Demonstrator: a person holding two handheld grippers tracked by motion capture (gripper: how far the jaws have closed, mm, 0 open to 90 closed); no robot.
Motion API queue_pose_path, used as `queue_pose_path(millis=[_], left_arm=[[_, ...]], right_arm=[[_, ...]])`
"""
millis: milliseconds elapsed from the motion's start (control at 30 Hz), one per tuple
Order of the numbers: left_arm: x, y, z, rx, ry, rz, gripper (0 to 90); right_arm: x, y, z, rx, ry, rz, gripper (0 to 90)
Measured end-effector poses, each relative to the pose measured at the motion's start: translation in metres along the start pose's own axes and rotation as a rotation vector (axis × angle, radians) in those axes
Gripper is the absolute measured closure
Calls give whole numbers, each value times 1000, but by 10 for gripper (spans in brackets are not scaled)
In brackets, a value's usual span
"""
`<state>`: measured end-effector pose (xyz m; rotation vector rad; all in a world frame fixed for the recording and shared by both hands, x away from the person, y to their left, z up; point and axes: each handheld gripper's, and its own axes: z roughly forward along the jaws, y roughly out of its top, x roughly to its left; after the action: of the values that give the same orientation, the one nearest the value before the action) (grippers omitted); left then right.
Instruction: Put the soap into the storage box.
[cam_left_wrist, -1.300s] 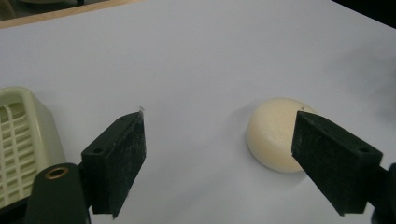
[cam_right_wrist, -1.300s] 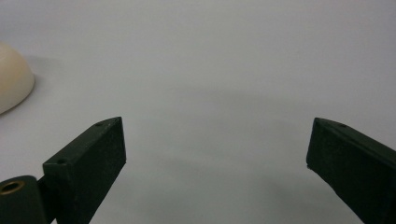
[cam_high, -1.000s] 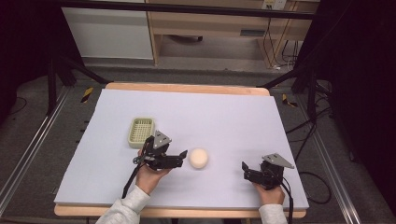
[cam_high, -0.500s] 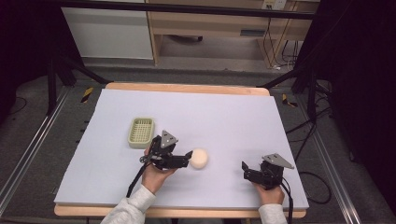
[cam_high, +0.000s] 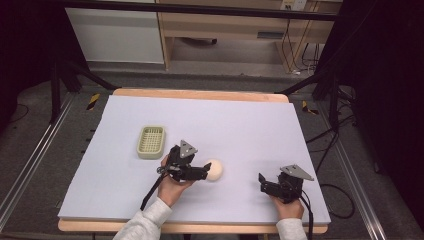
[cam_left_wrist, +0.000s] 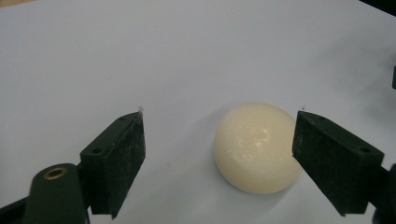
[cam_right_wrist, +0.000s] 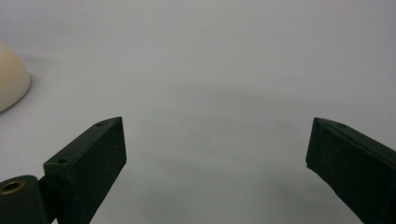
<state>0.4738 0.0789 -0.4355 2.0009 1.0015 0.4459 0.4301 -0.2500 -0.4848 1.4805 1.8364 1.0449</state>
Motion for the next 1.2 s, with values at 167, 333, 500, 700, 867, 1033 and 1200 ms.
queue_pose_path(millis=[167, 333, 500, 700, 867, 1033, 1200], left_arm=[[-3, 0, 3, 9, -4, -1, 163], [-6, 0, 6, 14, -7, 3, 162], [-9, 0, 9, 24, -9, 9, 155], [-12, 1, 12, 35, -15, 18, 149], [-17, 1, 16, 46, -20, 27, 144], [-21, 1, 19, 57, -18, 42, 142], [-24, 1, 22, 68, -21, 49, 142]], right_arm=[[0, 0, 0, -6, -5, -5, 57], [0, -1, 0, -3, -8, -6, 57], [1, 0, 0, 1, -8, -7, 57], [1, -1, 0, 3, -8, -8, 57], [1, -1, 1, 3, -9, -14, 57], [1, -1, 1, 2, -9, -14, 57], [1, -1, 1, 1, -11, -14, 58]])
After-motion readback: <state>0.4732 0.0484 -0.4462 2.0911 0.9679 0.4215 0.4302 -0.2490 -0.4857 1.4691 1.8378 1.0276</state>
